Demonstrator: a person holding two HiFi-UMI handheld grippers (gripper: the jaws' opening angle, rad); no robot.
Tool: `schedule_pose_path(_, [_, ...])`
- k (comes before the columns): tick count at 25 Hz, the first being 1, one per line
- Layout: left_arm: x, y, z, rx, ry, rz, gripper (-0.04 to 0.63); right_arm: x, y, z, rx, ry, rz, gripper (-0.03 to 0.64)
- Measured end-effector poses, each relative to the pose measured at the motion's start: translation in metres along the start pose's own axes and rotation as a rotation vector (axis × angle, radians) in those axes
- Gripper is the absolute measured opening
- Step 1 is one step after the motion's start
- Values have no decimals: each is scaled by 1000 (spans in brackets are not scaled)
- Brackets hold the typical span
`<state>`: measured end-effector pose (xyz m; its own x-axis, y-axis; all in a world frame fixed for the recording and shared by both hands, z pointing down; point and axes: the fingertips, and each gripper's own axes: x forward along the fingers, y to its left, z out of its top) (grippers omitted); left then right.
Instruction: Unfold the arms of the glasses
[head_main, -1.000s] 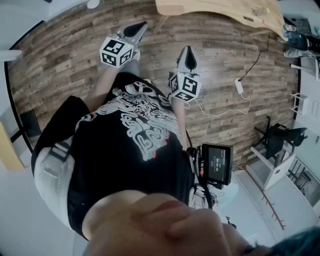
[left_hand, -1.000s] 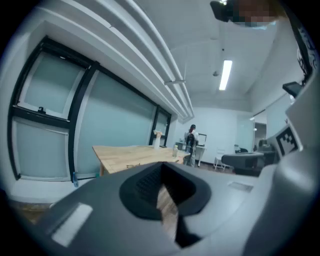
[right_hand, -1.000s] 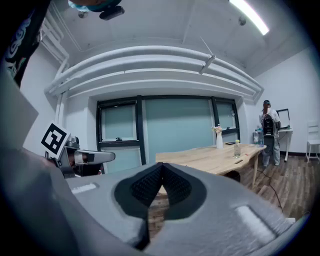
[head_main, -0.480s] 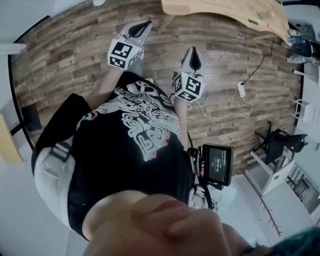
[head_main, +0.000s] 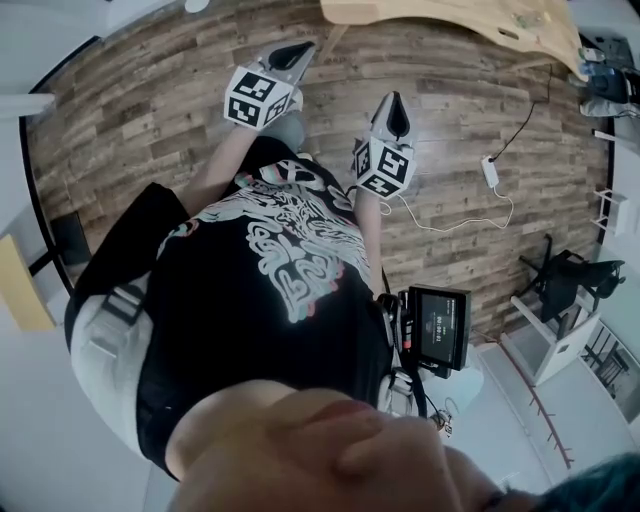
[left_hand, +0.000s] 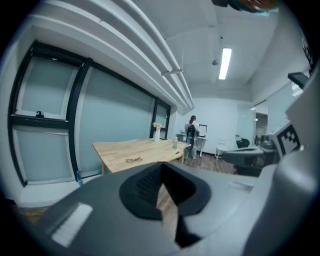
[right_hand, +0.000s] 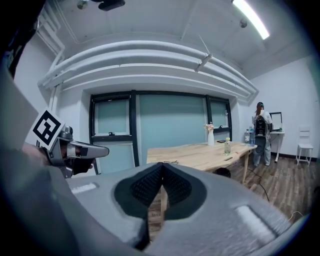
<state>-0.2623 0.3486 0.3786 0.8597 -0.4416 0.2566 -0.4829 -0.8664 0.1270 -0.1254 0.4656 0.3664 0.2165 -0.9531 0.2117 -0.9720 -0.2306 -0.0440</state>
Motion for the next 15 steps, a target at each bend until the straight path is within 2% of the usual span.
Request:
schedule_pose_path(2, [6,-2,2,32,-5,0,-11,3,-5,0,0,3,-5,0])
schedule_pose_path(6, [21,-3,0,24,13,-22,-11,13,-16,-1,11,13,-5,0])
schedule_pose_path(8, [28,1,2,50,-9,-17,-11,22,-21,-1,22,10,6,0])
schedule_pose_path(11, [39,14,4,119,-44,8,-11,39,-28,3,7,-20,14,0])
schedule_pose_path(15, [68,43,3,129,-30,39,-11,73,-44,10,-4,-44,8,0])
